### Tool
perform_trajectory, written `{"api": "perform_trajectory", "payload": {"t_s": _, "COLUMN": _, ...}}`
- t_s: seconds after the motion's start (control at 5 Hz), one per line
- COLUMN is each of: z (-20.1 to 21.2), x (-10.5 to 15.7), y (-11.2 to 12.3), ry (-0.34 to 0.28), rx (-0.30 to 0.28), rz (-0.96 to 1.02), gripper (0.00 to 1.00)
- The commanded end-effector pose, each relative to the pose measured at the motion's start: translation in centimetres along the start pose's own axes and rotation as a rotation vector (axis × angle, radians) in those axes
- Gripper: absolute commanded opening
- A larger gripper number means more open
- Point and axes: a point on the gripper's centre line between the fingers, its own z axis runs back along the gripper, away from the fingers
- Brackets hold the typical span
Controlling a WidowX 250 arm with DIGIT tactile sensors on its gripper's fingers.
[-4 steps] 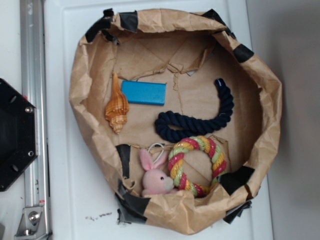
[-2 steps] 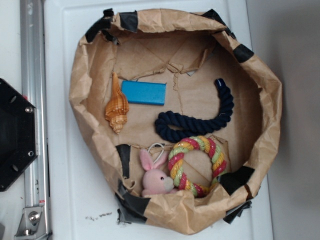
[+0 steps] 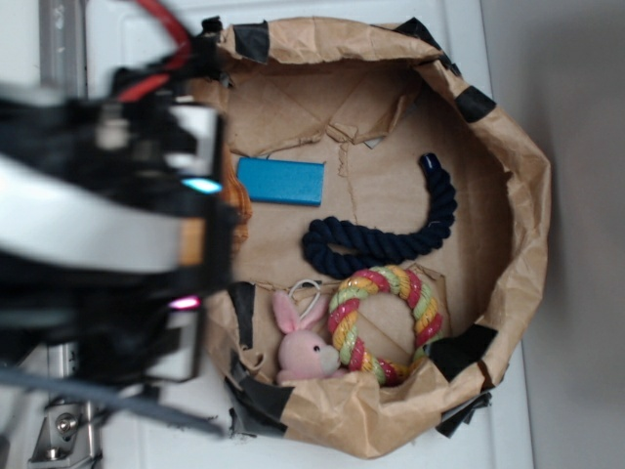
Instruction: Grab the blue block.
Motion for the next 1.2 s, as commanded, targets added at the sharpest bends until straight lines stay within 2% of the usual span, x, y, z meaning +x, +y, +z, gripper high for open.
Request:
{"api": "perform_trajectory", "payload": {"t_s": 0.0, "z": -8.2, "x": 1.6, "y": 2.2, "ry": 0.128, "rx": 0.009, "rz": -0.105, "gripper": 1.00}}
{"api": "perform_trajectory", "payload": {"t_s": 0.2, "z": -9.6, "x": -0.1, "y": 4.4, "ry": 0.164, "rx": -0.025, "rz": -0.086, "gripper": 1.00}}
{"api": "perform_trajectory", "payload": {"t_s": 0.4, "z": -9.8, "x": -1.5, "y": 5.9, "ry": 0.159, "rx": -0.043, "rz": -0.115, "gripper": 1.00}}
{"api": "perform_trajectory", "payload": {"t_s": 0.6, "z": -10.9, "x": -1.8, "y": 6.6, "ry": 0.176, "rx": -0.033, "rz": -0.133, "gripper": 1.00}}
{"api": "perform_trajectory", "payload": {"t_s": 0.8, "z": -13.4, "x": -2.3, "y": 6.9, "ry": 0.231, "rx": -0.013, "rz": -0.160, "gripper": 1.00}}
{"api": "perform_trajectory", "payload": {"t_s": 1.0, "z": -15.5, "x": -2.9, "y": 5.9, "ry": 0.286, "rx": -0.066, "rz": -0.078, "gripper": 1.00}}
